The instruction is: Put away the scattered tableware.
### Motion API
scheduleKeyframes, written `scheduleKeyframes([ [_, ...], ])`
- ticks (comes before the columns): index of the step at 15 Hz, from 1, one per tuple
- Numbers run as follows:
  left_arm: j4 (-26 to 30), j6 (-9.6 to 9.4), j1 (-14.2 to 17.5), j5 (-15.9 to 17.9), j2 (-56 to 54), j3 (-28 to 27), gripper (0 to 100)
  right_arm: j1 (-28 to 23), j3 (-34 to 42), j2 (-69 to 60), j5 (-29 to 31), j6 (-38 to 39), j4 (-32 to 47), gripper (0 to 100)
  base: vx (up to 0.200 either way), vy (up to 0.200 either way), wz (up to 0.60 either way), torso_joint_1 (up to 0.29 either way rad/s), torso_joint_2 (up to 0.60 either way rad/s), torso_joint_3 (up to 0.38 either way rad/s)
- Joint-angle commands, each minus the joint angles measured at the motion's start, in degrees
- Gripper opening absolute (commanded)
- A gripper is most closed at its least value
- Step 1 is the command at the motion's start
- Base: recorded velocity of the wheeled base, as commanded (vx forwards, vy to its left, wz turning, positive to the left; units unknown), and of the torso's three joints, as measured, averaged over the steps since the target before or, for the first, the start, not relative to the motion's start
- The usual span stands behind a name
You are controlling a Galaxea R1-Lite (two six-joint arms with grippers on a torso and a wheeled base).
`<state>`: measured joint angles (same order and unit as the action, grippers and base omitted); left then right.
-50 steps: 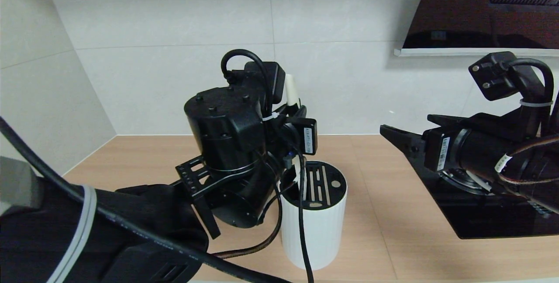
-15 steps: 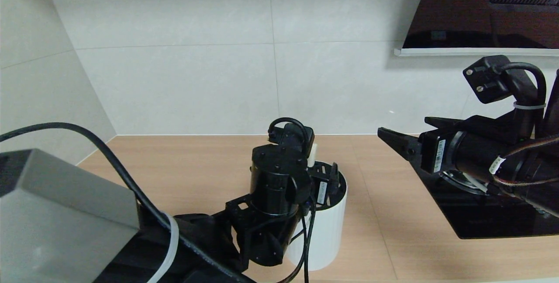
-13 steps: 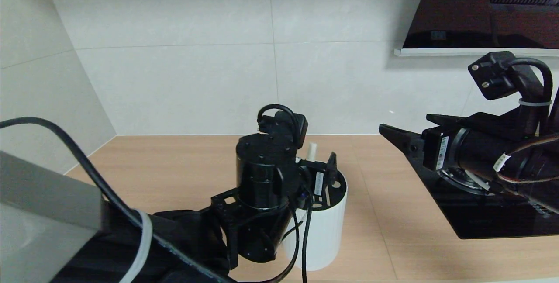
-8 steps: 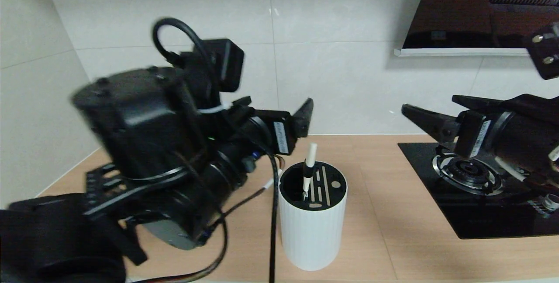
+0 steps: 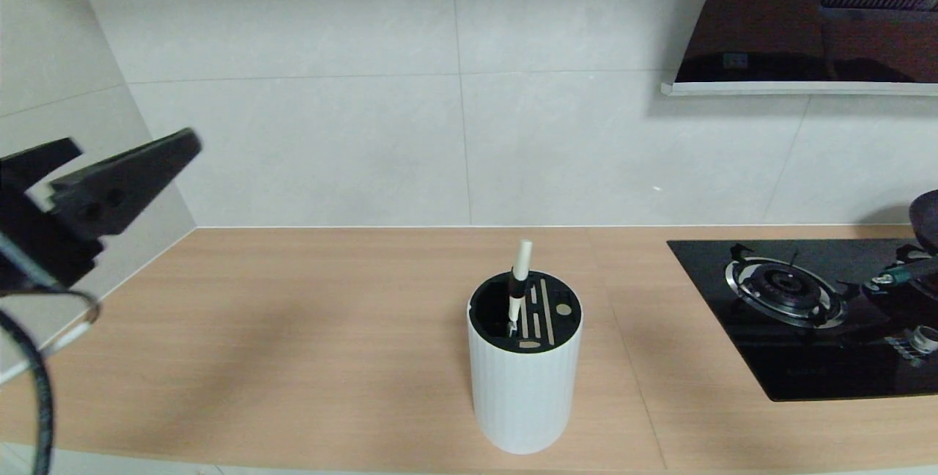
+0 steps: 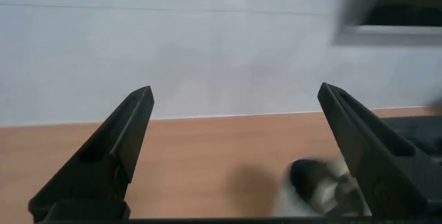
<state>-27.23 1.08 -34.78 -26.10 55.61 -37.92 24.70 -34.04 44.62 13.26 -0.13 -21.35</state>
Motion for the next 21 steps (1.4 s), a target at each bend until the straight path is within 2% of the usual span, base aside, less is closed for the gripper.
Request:
scheduleKeyframes([
  [1,15.72,-1.0,8.68,1.58,-24.5,7.08,100,-6.24,3.8,-19.92,-1.22,0.13,12.82,100,0.0,0.0,0.0,0.0,0.0,0.0],
  [2,19.5,-1.0,10.08,2.37,-27.66,7.16,100,-6.24,3.8,-22.56,-1.05,0.13,15.98,100,0.0,0.0,0.0,0.0,0.0,0.0],
  [3,26.53,-0.82,13.69,4.74,-34.34,7.51,100,-6.42,3.89,-27.65,-0.78,0.13,22.4,100,0.0,0.0,0.0,0.0,0.0,0.0],
  [4,30.75,-0.82,15.62,6.85,-38.83,7.69,100,-7.82,3.89,-31.52,-0.78,0.13,26.53,100,0.0,0.0,0.0,0.0,0.0,0.0],
  [5,33.47,-0.73,17.11,8.08,-42.08,7.69,100,-10.46,3.98,-34.07,-0.78,0.13,29.52,100,0.0,0.0,0.0,0.0,0.0,0.0],
  [6,34.53,-0.73,17.82,8.35,-43.22,7.78,100,-11.43,4.15,-35.13,-0.96,0.22,30.66,100,0.0,0.0,0.0,0.0,0.0,0.0],
  [7,36.73,-0.73,19.84,8.35,-45.95,8.22,100,-14.59,5.12,-38.29,-1.57,0.13,33.74,100,0.0,0.0,0.0,0.0,0.0,0.0],
  [10,37.08,-0.65,26.17,7.91,-50.08,12.09,100,-18.55,7.76,-38.9,-0.96,1.8,33.91,100,0.0,0.0,0.0,0.0,0.0,0.0],
  [12,37.08,1.2,28.45,5.97,-50.08,13.14,100,-22.5,8.11,-40.05,-1.66,2.33,34.0,100,0.0,0.0,0.0,0.0,0.0,0.0],
  [13,37.25,2.52,32.49,6.06,-51.13,14.11,100,-24.17,9.16,-43.04,-3.51,2.24,34.53,100,0.0,0.0,0.0,0.0,0.0,0.0],
  [15,36.99,1.02,35.31,7.91,-55.17,20.08,100,-25.14,13.47,-44.53,-3.16,2.68,34.0,100,0.0,0.0,0.0,0.0,0.0,0.0],
  [17,34.35,0.06,35.22,7.47,-55.53,27.55,100,-25.14,17.78,-44.53,-3.16,4.53,31.89,100,0.0,0.0,0.0,0.0,0.0,0.0],
  [19,28.99,-1.0,35.22,11.6,-55.53,35.46,100,-25.14,26.13,-44.53,-4.12,4.7,26.44,100,0.0,0.0,0.0,0.0,0.0,0.0],
  [20,25.56,-1.35,35.22,14.41,-55.61,37.75,100,-25.14,30.34,-44.53,-4.83,4.53,22.14,100,0.0,0.0,0.0,0.0,0.0,0.0],
  [21,24.95,-1.44,35.13,18.01,-55.61,37.84,100,-25.14,34.04,-44.53,-6.5,4.18,18.53,100,0.0,0.0,0.0,0.0,0.0,0.0],
])
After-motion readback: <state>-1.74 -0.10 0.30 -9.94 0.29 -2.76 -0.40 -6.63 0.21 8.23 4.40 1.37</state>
